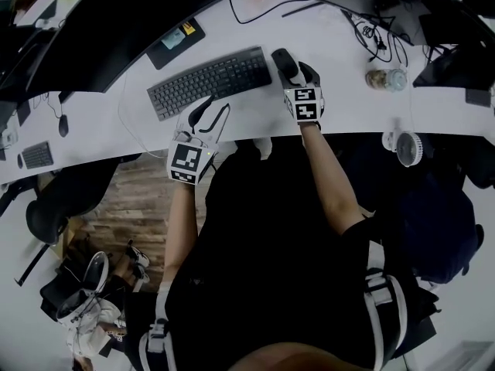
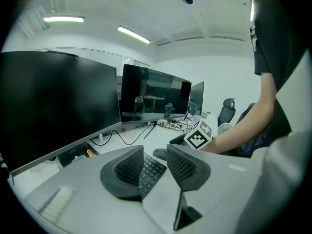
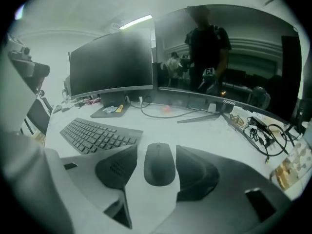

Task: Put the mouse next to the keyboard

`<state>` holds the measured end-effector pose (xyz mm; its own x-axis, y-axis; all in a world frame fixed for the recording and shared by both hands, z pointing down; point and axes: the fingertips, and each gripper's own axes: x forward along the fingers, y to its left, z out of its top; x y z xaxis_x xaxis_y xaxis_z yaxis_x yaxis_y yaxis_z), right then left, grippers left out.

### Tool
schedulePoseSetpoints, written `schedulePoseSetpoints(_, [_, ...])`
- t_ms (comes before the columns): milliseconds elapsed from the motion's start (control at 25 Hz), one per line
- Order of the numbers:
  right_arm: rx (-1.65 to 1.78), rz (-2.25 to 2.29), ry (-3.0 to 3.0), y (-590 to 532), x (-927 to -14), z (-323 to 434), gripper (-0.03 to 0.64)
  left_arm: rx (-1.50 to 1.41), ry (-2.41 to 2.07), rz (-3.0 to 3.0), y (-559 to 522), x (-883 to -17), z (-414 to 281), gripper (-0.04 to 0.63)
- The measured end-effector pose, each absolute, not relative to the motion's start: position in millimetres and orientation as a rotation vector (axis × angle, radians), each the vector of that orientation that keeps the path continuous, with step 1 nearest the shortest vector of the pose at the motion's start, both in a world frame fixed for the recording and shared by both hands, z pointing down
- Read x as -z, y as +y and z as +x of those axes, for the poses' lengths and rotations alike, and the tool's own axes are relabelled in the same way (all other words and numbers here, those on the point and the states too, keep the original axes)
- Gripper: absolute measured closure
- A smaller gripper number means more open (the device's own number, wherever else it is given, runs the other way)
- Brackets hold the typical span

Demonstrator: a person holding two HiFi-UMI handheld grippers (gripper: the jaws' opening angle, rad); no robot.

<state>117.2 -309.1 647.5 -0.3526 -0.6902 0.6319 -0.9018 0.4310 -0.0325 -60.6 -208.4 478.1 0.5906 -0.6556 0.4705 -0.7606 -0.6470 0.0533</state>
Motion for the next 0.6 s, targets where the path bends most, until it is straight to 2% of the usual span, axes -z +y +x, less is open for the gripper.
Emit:
schedulePoseSetpoints(280, [-0.496,1.321,-2.166,-279.4,-630.4,120.9,0.466,-0.587,-1.168,2.608,-197.3,-472.8,-60.4,0.482])
schedulePoseSetpoints(480, [-0.487,1.219,-2.23,-253.7,-617.0,111.2,0.597,-0.565,-1.193,2.62,-191.4,-465.8,-70.0,0.506])
schedulePoseSetpoints(600, [-0.452,1.153,-2.276,-239.7,-608.3,103.7,0.614,-0.547,-1.206,2.63,-187.4,-460.1,-75.8,0.549])
